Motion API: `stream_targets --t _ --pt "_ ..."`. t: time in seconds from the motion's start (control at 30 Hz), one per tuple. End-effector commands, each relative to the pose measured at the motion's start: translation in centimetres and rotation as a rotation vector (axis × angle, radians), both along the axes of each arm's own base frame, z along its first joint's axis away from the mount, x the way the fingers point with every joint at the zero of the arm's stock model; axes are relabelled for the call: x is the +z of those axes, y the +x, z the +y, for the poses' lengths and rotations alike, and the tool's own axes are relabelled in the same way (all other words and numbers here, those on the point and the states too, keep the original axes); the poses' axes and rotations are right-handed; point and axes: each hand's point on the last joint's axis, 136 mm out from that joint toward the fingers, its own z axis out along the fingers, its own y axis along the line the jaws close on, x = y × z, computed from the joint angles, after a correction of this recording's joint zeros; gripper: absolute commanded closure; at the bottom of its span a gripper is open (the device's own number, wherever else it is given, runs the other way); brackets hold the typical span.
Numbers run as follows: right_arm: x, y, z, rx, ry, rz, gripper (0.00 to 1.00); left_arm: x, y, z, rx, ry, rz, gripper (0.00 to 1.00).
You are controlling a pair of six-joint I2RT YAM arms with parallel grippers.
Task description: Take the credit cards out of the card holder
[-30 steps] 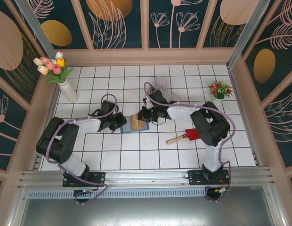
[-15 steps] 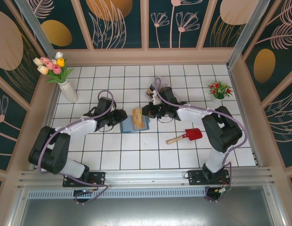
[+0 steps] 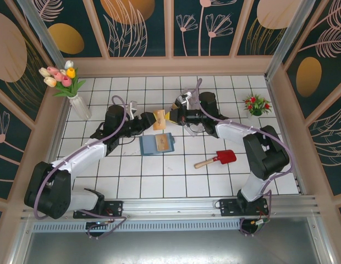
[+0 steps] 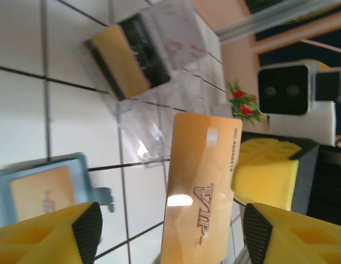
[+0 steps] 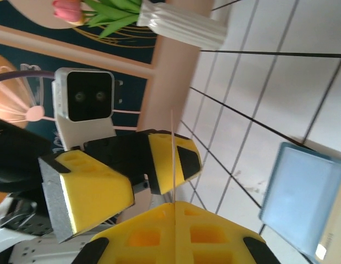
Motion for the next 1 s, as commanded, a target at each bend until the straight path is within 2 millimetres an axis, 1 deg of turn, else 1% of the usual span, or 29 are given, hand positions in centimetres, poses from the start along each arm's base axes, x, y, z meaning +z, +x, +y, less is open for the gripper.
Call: stream_targets --t 0.0,0.03,0.1,0.23,0.33,0.37,0.4,0.47,0.53,0.63,0.67,0.73,0.8,0.87,0.97 --pt "3.9 -1.5 -0.4 0.063 0.102 -0.070 1.00 2.9 -0.6 -1.2 -0.083 -0.102 -0.089 0.40" --pt "4.0 -1.5 -0.6 0.063 0.107 -0.069 1.00 3.2 -0.7 -1.2 -0.086 -0.118 -0.102 0.46" --pt "4.4 -1.9 -0.7 0.071 0.123 -0.066 1.00 4.1 -1.2 -1.5 -0.109 -0.173 -0.127 0.55" --pt "5.6 -2.4 -0.8 0.092 0.165 -0.070 1.00 5.2 -1.7 -1.8 -0.137 -0.241 -0.147 0.74" --pt "6.2 -2.5 -0.9 0.091 0.175 -0.085 1.00 6.1 -1.9 -1.8 -0.141 -0.275 -0.169 0.92" --pt "6.2 -2.5 -1.0 0.083 0.174 -0.088 1.00 6.7 -1.9 -1.8 -0.140 -0.289 -0.182 1.00" --pt "6.1 -2.5 -1.0 0.070 0.173 -0.082 0.99 7.2 -1.9 -1.7 -0.133 -0.309 -0.189 1.00" --pt "6.1 -2.4 -1.1 0.021 0.177 -0.079 0.85 8.3 -1.9 -1.6 -0.117 -0.350 -0.196 1.00" --pt "6.4 -2.6 -0.7 -0.012 0.187 -0.081 0.73 8.9 -1.7 -1.5 -0.094 -0.362 -0.201 1.00" --pt "7.3 -3.0 0.1 -0.014 0.203 -0.080 0.68 9.6 -1.6 -1.1 -0.060 -0.378 -0.209 1.00" --pt "7.6 -3.6 0.8 -0.002 0.212 -0.080 0.67 9.9 -1.6 -0.9 -0.051 -0.386 -0.212 1.00" --pt "7.9 -4.0 1.5 0.001 0.219 -0.076 0.68 10.6 -1.8 -0.8 -0.043 -0.414 -0.220 1.00" --pt "8.0 -4.3 2.0 0.006 0.226 -0.065 0.72 11.1 -2.0 -0.5 -0.034 -0.438 -0.220 1.00" --pt "8.5 -4.5 2.2 0.000 0.250 -0.059 0.80 11.4 -2.2 -0.3 -0.026 -0.450 -0.223 1.00" --pt "8.8 -4.5 2.0 -0.026 0.264 -0.062 0.90 11.0 -2.4 -0.1 -0.011 -0.430 -0.216 1.00"
